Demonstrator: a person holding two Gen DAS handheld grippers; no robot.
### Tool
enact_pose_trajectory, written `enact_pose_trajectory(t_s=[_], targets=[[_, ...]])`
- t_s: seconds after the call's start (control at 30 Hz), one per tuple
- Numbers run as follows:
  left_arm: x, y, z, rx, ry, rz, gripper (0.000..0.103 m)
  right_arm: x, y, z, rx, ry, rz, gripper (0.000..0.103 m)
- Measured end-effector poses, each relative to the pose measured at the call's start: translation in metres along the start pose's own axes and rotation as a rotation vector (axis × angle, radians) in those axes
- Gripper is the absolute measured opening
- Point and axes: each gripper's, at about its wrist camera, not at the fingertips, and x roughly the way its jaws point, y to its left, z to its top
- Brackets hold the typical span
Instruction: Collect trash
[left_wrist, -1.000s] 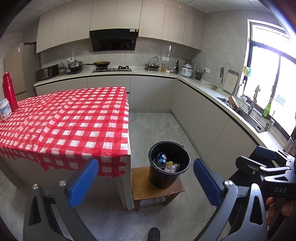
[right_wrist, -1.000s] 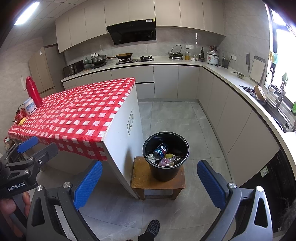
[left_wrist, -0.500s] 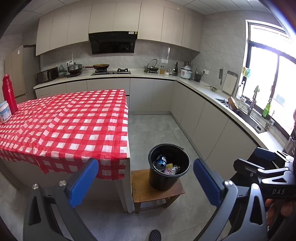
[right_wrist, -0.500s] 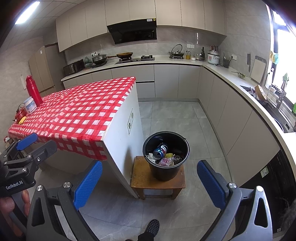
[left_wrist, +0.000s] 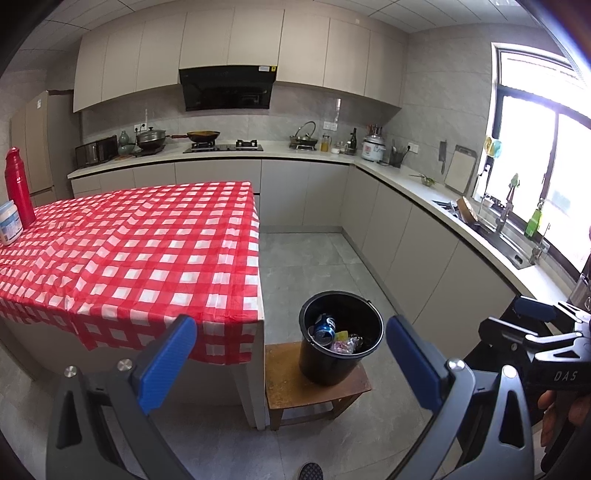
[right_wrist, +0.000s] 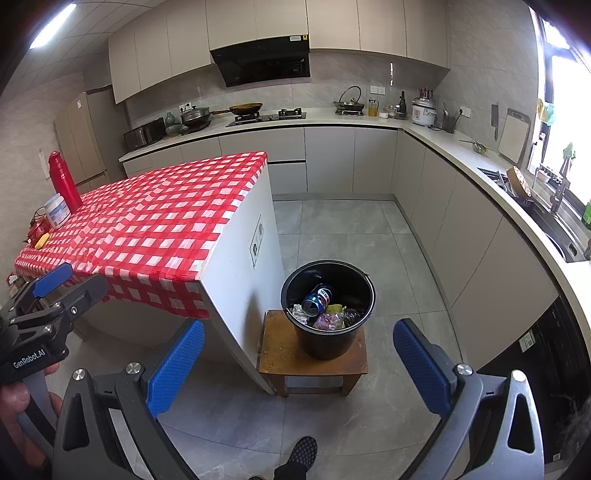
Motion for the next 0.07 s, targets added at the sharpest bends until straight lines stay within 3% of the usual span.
enact_pose_trajectory(t_s=[0.07], targets=[[-0.0002, 0.0019, -0.0007, -0.006, 0.009, 0.003, 0.103, 0.0018, -0.0003, 0.0006, 0.001, 0.003, 0.001, 0.103]])
